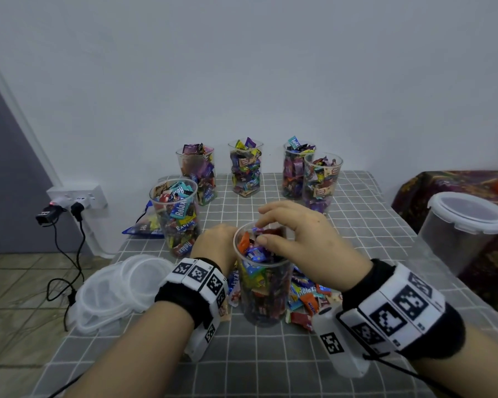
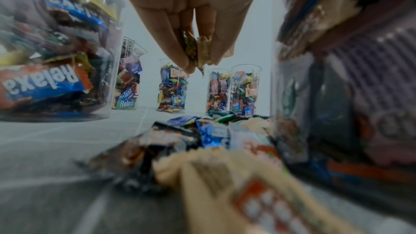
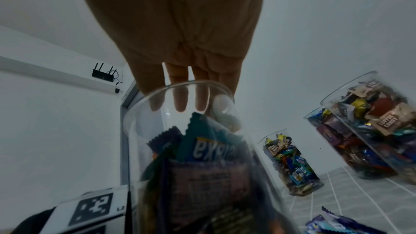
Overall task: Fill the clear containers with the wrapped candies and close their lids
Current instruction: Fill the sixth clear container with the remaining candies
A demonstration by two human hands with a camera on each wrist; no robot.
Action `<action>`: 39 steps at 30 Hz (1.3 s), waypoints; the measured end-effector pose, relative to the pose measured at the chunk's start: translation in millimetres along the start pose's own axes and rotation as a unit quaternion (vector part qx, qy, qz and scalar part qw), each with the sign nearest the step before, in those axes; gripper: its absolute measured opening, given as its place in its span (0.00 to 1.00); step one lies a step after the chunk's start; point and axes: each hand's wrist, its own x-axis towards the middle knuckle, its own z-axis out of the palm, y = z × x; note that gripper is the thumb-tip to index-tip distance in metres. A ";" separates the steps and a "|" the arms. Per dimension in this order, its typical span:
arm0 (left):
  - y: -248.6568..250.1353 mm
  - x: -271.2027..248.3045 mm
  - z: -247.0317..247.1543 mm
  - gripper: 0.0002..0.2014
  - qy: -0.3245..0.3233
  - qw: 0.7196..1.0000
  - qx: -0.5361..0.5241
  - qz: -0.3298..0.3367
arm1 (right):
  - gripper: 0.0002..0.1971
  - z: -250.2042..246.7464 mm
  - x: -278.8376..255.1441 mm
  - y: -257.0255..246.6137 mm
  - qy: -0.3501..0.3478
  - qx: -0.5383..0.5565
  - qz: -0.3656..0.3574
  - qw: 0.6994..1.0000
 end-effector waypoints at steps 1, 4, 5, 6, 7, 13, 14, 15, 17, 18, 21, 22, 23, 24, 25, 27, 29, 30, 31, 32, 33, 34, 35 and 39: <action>-0.4 -0.4 0.5 0.13 0.008 1.000 -0.005 -0.002 | 0.11 0.3 -2.1 0.4 0.013 0.008 0.003 1.000; -1.9 -2.5 1.2 0.13 0.042 0.998 -0.040 -0.009 | 0.18 1.6 -9.9 6.5 0.034 0.058 0.042 0.997; -2.4 -3.8 0.7 0.12 0.056 0.997 -0.059 -0.011 | 0.26 2.1 -13.3 9.2 0.019 0.090 0.071 0.993; -3.8 -4.7 0.4 0.12 0.073 0.994 -0.078 -0.009 | 0.34 3.0 -16.7 12.4 -0.005 0.127 0.101 0.987; -5.8 -5.2 0.1 0.11 0.090 0.991 -0.095 -0.006 | 0.42 4.7 -20.0 14.8 -0.030 0.164 0.124 0.978; -11.3 -14.3 -15.1 0.10 0.182 0.968 -0.170 -0.003 | 0.51 21.5 -30.8 23.2 -0.063 0.233 0.156 0.958; -9.0 -16.3 -20.0 0.10 0.203 0.962 -0.180 0.009 | 0.49 22.8 -30.6 24.3 -0.056 0.232 0.156 0.959; -5.4 -18.4 -25.7 0.10 0.217 0.956 -0.197 0.016 | 0.48 23.3 -30.5 24.6 -0.053 0.233 0.156 0.959; 2.8 -22.8 -37.0 0.10 0.229 0.940 -0.251 0.027 | 0.46 23.9 -30.4 25.9 -0.051 0.231 0.157 0.959; 7.2 -25.2 -42.1 0.09 0.232 0.934 -0.270 0.037 | 0.46 23.9 -30.6 26.2 -0.050 0.230 0.156 0.959; 22.0 -34.5 -52.6 0.09 0.223 0.939 -0.248 0.084 | 0.48 25.2 -31.7 28.6 -0.040 0.232 0.148 0.961; 27.1 -37.9 -54.5 0.09 0.208 0.945 -0.235 0.095 | 0.49 25.9 -31.8 29.3 -0.038 0.233 0.148 0.960; 30.8 -40.8 -54.9 0.10 0.190 0.951 -0.220 0.105 | 0.48 26.2 -31.9 29.4 -0.037 0.239 0.147 0.959; 33.9 -43.5 -54.7 0.10 0.173 0.957 -0.202 0.113 | 0.45 26.7 -31.6 29.4 -0.038 0.247 0.146 0.957; 36.5 -45.6 -54.6 0.12 0.156 0.964 -0.182 0.114 | 0.43 27.2 -31.6 29.7 -0.038 0.258 0.141 0.955; 40.5 -48.8 -56.2 0.15 0.123 0.975 -0.153 0.104 | 0.43 28.1 -31.9 31.1 -0.035 0.271 0.134 0.953; 43.7 -50.7 -59.5 0.16 0.090 0.981 -0.143 0.101 | 0.44 27.8 -32.1 30.6 -0.033 0.262 0.134 0.955; 44.6 -51.2 -60.6 0.17 0.078 0.982 -0.138 0.100 | 0.44 27.8 -32.0 30.5 -0.032 0.257 0.135 0.956; 45.3 -51.4 -61.4 0.18 0.072 0.983 -0.138 0.101 | 0.44 27.9 -32.0 30.3 -0.031 0.257 0.136 0.956; 45.6 -51.1 -62.2 0.18 0.073 0.982 -0.141 0.100 | 0.44 28.5 -32.1 30.6 -0.029 0.260 0.137 0.956; 45.7 -50.7 -62.8 0.18 0.080 0.981 -0.144 0.099 | 0.44 28.7 -32.2 30.2 -0.027 0.261 0.137 0.955; 45.8 -50.0 -63.4 0.17 0.086 0.981 -0.142 0.098 | 0.45 28.9 -32.5 29.9 -0.026 0.259 0.138 0.956; 46.3 -49.4 -64.2 0.16 0.086 0.983 -0.131 0.098 | 0.44 29.2 -32.7 30.2 -0.025 0.255 0.140 0.957; 51.5 -46.3 -67.2 0.14 0.041 0.989 -0.070 0.125 | 0.43 29.4 -33.0 32.7 -0.025 0.246 0.139 0.959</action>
